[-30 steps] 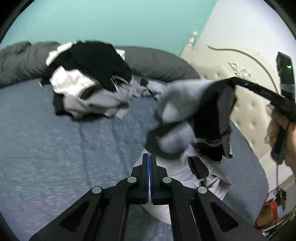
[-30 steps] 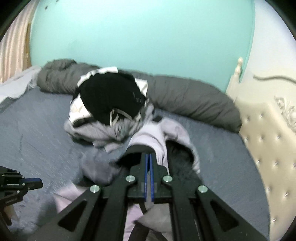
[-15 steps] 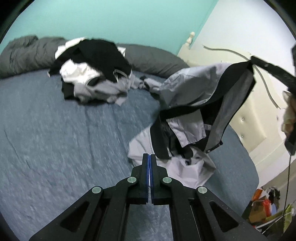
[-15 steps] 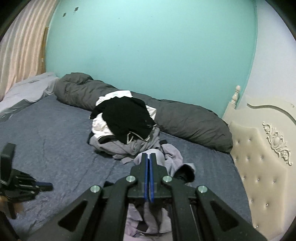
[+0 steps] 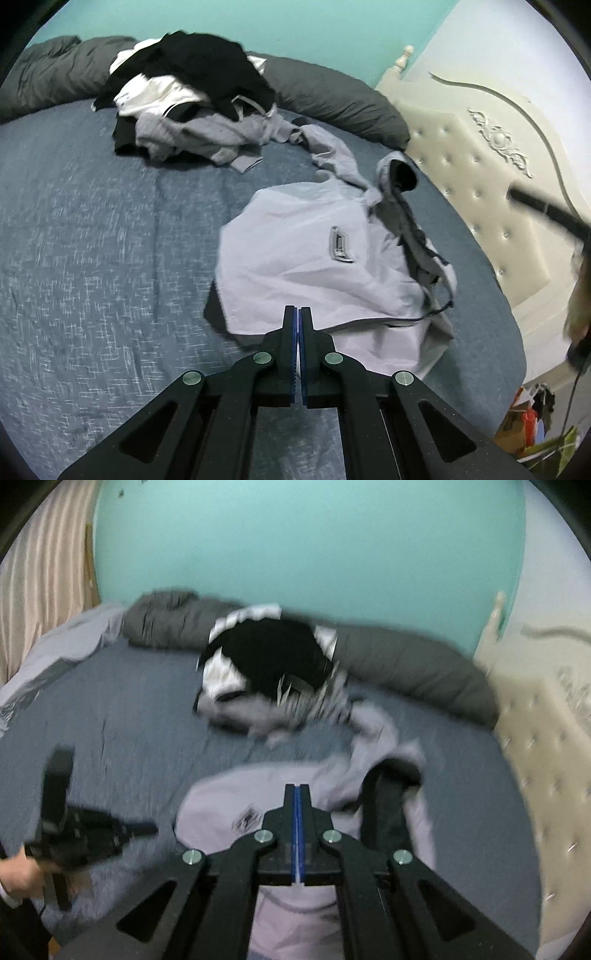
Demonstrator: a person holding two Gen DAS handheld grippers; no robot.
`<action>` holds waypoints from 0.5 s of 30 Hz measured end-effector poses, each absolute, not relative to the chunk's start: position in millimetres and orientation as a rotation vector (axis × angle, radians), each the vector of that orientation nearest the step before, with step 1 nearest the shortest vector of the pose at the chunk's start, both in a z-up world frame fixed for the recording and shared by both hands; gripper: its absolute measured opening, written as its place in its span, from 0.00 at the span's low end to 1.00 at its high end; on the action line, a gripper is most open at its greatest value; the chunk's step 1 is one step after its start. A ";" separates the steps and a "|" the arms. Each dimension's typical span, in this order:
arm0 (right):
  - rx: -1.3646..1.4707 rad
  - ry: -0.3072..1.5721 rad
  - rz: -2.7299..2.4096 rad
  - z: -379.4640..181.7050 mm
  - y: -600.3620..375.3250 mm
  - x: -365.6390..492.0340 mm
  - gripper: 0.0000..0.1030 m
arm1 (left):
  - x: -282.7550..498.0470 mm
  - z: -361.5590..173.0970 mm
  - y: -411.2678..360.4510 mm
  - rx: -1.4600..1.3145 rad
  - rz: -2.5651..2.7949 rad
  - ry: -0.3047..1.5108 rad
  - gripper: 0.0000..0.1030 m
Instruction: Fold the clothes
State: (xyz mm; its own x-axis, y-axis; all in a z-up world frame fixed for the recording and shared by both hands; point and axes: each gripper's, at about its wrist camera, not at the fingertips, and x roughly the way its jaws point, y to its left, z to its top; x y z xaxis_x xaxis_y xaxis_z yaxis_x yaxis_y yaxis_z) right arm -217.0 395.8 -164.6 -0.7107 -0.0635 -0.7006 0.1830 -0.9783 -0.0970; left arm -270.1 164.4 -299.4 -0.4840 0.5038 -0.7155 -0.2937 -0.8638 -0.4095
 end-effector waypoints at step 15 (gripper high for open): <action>1.428 0.226 -2.579 -328.8 338.6 -251.4 0.58 | -267.8 -321.7 105.8 -1.287 2.398 -0.343 0.01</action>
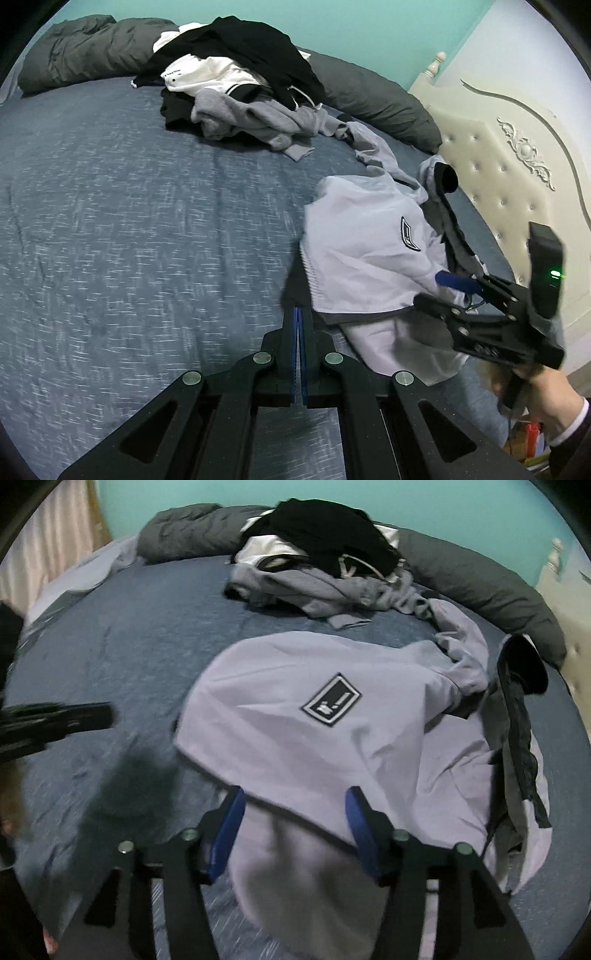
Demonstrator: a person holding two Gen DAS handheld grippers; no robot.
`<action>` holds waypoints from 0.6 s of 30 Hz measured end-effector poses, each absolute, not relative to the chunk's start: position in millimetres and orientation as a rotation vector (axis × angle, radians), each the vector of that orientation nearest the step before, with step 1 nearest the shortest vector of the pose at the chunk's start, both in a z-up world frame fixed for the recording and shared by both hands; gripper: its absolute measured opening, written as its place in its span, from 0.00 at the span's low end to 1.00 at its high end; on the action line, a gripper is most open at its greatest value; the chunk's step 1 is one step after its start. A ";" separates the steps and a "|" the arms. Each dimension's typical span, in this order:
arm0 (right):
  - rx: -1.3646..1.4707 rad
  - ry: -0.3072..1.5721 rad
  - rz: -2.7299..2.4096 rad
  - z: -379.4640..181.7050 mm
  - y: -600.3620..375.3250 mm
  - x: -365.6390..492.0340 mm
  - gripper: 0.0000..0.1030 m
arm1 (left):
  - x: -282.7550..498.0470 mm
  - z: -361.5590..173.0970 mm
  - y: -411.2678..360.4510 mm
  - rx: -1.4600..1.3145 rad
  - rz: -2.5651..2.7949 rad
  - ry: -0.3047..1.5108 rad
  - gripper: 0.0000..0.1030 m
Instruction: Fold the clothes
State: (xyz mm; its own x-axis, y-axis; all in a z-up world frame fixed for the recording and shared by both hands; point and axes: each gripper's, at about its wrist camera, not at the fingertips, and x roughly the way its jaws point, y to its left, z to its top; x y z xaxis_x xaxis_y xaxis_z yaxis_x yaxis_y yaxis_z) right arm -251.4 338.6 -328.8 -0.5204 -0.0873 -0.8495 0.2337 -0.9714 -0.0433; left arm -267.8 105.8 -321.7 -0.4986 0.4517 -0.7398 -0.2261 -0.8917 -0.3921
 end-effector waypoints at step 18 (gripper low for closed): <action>1.361 0.296 -2.664 -327.4 376.5 -262.2 0.02 | -277.5 -332.3 110.3 -1.297 2.390 -0.338 0.01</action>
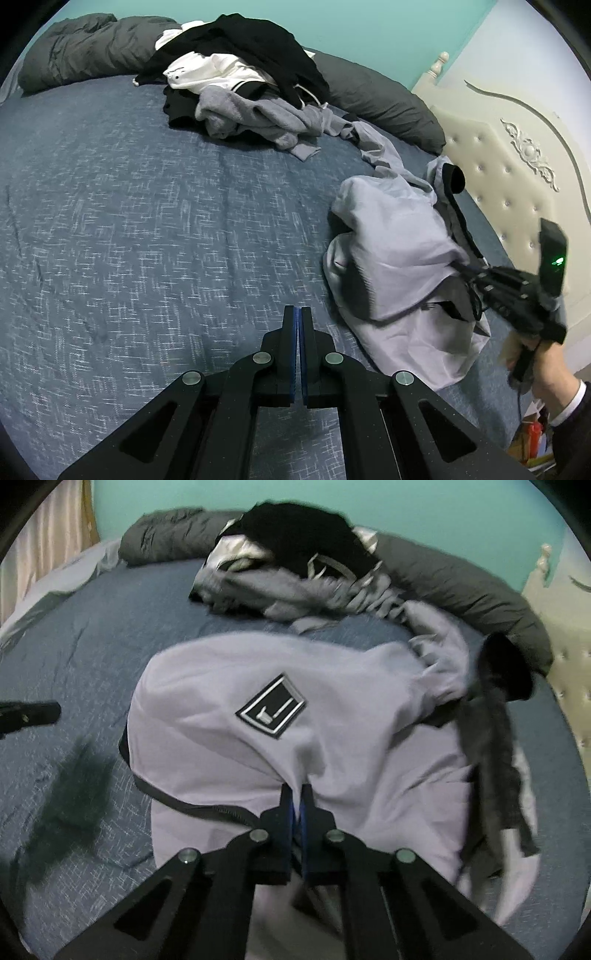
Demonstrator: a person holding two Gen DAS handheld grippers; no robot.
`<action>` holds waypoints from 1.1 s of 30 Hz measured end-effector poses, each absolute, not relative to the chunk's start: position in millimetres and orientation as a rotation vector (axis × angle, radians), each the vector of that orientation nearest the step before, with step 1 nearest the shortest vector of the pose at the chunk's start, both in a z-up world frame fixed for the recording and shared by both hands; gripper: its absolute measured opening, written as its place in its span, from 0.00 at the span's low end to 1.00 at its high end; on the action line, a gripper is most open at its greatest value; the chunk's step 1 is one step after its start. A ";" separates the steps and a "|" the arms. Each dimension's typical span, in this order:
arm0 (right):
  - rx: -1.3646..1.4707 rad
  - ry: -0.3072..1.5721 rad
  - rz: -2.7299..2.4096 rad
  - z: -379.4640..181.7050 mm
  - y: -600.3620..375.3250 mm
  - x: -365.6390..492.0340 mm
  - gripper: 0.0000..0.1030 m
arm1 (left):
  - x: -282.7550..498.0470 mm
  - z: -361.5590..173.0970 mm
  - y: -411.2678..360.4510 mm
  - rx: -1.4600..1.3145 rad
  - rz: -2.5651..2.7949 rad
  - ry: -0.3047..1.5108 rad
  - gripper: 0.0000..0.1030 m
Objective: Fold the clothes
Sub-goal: 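Lower the jacket onto the bed with the right gripper while the left gripper grasps its hem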
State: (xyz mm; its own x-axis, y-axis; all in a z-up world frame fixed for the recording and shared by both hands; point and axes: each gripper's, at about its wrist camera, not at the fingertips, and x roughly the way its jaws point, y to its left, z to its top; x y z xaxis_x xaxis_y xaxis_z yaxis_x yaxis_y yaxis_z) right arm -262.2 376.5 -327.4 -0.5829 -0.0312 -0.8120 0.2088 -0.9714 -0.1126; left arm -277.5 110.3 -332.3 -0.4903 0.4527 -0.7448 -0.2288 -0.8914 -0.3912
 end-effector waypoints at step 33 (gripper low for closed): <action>1.385 -0.033 -2.742 -286.2 436.5 -183.6 0.57 | -330.0 -355.7 244.5 -1.332 2.263 -0.102 0.55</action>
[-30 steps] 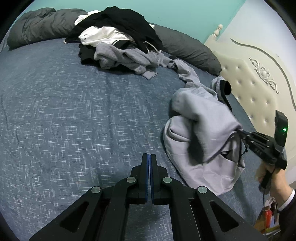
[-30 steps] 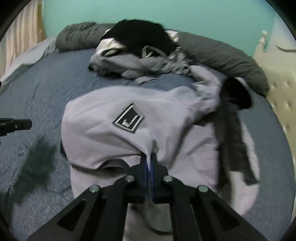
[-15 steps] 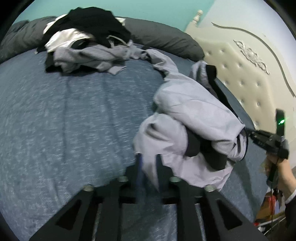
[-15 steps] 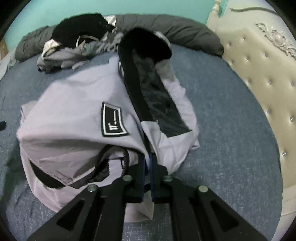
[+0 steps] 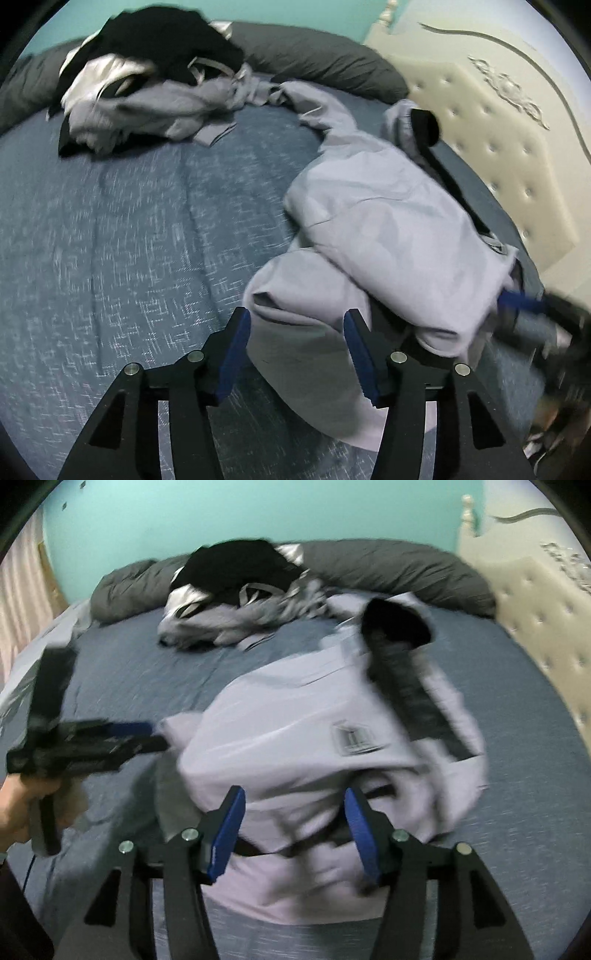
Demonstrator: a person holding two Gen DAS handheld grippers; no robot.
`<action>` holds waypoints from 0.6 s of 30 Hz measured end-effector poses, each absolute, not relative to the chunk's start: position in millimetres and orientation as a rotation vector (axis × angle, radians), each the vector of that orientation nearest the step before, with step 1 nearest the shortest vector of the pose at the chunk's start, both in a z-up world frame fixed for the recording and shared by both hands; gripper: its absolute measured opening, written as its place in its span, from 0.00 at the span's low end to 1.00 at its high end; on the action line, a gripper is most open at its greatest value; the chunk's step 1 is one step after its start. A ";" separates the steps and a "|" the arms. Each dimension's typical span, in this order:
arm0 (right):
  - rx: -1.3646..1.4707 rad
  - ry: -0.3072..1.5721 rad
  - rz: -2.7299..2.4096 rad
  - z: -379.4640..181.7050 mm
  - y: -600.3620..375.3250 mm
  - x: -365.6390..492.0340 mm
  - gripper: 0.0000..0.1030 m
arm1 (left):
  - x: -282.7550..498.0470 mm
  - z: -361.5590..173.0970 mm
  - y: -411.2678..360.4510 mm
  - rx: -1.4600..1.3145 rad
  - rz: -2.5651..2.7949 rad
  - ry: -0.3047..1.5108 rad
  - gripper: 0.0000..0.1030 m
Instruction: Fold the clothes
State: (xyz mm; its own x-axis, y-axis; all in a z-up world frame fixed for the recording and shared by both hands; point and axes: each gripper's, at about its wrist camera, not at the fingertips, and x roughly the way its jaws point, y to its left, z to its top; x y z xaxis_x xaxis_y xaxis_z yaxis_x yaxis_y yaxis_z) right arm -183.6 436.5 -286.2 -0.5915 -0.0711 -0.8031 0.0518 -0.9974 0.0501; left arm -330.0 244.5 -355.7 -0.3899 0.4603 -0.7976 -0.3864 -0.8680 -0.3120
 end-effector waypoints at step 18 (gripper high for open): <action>1.485 -0.244 -2.689 -356.1 416.5 -226.2 0.11 | -346.2 -381.6 251.6 -1.313 2.192 -0.184 0.13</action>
